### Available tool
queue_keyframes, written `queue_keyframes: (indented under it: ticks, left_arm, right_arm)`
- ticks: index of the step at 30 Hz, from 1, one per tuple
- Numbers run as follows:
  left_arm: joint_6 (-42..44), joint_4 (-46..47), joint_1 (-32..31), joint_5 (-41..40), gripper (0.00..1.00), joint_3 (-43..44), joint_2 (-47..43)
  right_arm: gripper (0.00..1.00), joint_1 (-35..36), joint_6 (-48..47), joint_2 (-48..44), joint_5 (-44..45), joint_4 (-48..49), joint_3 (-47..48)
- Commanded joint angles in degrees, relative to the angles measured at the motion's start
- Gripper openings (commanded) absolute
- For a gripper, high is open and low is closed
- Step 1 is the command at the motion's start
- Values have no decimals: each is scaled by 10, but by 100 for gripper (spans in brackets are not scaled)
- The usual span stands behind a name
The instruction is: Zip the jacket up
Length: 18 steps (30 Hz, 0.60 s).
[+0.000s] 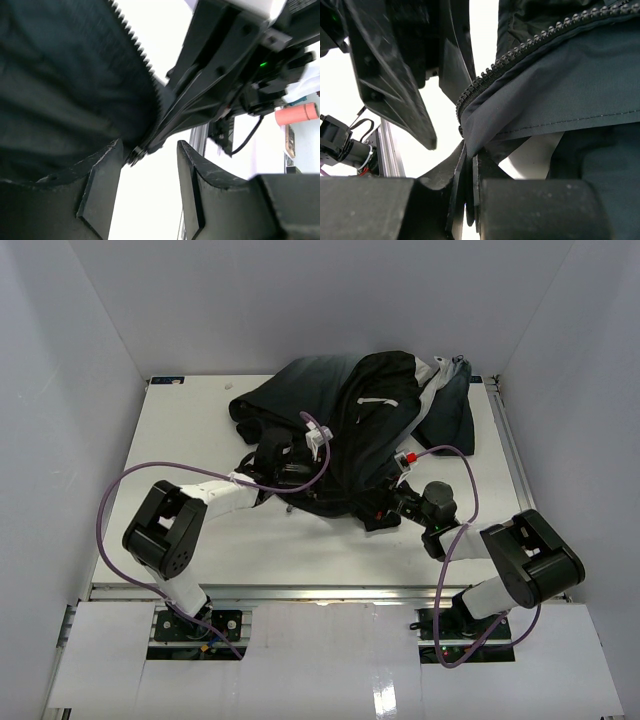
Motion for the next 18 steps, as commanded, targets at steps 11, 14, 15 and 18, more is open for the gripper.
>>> queue_keyframes:
  ticks: [11, 14, 15, 18]
  left_arm:
    - [-6, -219, 64, -409, 62, 139, -2]
    - [-10, -233, 99, -425, 62, 191, 30]
    - [-8, -235, 104, -420, 62, 214, 48]
    - [-34, -240, 112, -393, 63, 290, 114]
  right_arm:
    - [8, -2, -60, -57, 87, -98, -12]
    - [8, -2, -72, -66, 101, -109, -24]
    - [8, -2, -77, -69, 103, -112, -25]
    - [8, -2, -84, -73, 99, -112, -28]
